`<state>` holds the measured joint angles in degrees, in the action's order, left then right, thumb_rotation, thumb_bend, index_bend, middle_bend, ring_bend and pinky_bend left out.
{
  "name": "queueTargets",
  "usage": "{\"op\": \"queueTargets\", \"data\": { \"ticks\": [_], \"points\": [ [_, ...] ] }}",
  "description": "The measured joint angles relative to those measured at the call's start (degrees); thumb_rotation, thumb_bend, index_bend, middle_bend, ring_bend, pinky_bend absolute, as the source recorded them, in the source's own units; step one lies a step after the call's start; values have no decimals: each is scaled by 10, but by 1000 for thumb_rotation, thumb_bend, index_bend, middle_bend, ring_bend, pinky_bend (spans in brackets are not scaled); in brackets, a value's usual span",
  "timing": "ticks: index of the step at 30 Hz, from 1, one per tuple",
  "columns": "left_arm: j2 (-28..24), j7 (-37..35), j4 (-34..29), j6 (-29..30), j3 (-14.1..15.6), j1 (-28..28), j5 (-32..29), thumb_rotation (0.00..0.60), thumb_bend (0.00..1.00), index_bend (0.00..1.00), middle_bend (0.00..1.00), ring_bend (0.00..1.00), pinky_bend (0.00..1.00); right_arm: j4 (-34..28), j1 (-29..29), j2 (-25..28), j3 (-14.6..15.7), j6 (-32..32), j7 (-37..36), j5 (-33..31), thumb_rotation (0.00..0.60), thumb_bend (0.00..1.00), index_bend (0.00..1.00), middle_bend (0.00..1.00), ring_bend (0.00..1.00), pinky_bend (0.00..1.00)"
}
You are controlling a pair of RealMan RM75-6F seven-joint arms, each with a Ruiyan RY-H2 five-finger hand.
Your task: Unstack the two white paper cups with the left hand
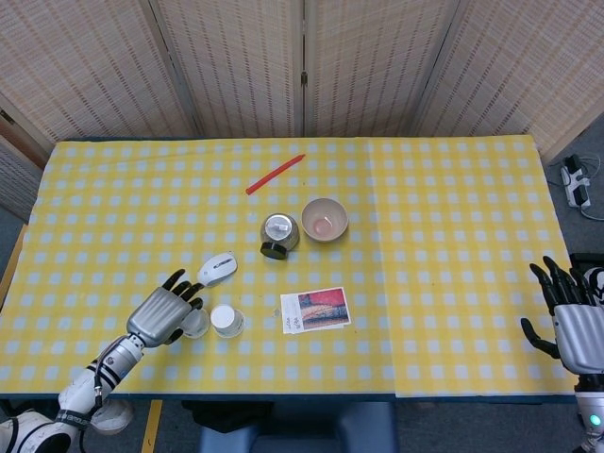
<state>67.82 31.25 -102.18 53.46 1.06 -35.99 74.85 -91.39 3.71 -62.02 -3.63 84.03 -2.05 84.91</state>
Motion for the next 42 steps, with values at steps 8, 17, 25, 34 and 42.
{"op": "queueTargets", "data": {
  "ticks": [8, 17, 25, 34, 42],
  "points": [
    [-1, -6, -2, -1, 1, -2, 1, 600, 398, 362, 180, 203, 57, 1, 0, 0, -1, -1, -1, -2, 600, 390, 0, 0, 90, 0],
    [-8, -17, -10, 1, 4, -1, 9, 600, 398, 306, 180, 201, 57, 1, 0, 0, -1, -1, -1, -3, 600, 390, 0, 0, 91, 0],
    [-14, -20, -19, 5, 5, -1, 16, 600, 397, 171, 180, 183, 56, 2, -1, 0, -2, 0, -2, -4, 600, 390, 0, 0, 90, 0],
    [-47, -61, -52, 48, -5, 14, 35, 600, 396, 46, 172, 167, 55, -1, -1, 4, -4, 2, -2, -3, 600, 390, 0, 0, 90, 0],
    [-56, -121, -37, 154, -41, 59, 24, 600, 397, 93, 165, 137, 50, -1, 5, 10, 0, -8, -26, 8, 600, 390, 0, 0, 93, 0]
  ]
}}
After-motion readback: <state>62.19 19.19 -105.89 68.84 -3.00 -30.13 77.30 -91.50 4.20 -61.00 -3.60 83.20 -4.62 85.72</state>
